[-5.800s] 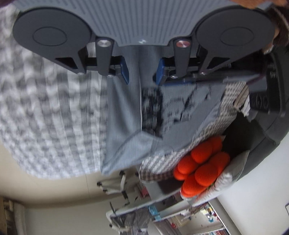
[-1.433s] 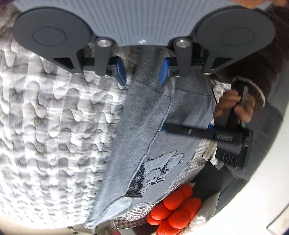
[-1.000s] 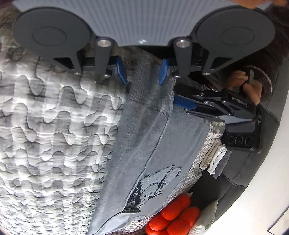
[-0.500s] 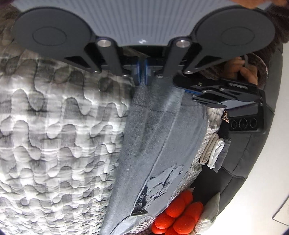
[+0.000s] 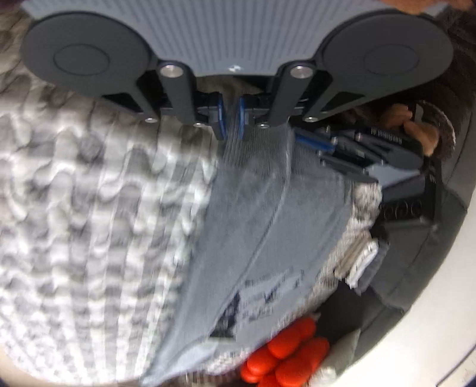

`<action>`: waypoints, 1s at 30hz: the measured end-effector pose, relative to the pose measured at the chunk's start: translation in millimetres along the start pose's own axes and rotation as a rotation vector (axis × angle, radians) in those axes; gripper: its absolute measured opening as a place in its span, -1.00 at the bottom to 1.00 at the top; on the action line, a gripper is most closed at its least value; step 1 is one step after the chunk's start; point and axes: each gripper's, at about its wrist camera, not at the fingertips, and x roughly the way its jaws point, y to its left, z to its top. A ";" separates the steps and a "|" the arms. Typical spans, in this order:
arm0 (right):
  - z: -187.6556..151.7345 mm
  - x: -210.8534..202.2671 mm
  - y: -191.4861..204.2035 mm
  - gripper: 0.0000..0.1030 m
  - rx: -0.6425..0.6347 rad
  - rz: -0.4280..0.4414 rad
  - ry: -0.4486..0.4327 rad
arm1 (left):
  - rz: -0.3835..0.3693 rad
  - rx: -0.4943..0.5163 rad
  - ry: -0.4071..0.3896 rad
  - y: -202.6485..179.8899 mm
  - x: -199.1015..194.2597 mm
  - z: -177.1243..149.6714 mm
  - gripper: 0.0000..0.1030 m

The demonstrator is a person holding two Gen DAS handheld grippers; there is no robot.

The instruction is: Fold clothes

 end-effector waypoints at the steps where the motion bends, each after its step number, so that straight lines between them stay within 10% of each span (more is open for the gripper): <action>1: 1.8 -2.2 0.6 -0.66 -0.004 0.000 -0.021 | 0.002 0.006 -0.005 -0.9 -1.9 0.5 -0.46; 5: 9.8 1.9 11.0 -0.19 -0.035 -0.010 -0.076 | 0.010 0.036 -0.017 -9.9 -7.3 2.8 -0.23; 30: 65.4 54.0 40.1 -0.07 0.035 -0.033 -0.158 | 0.215 -0.015 -0.319 10.7 -66.9 3.3 0.67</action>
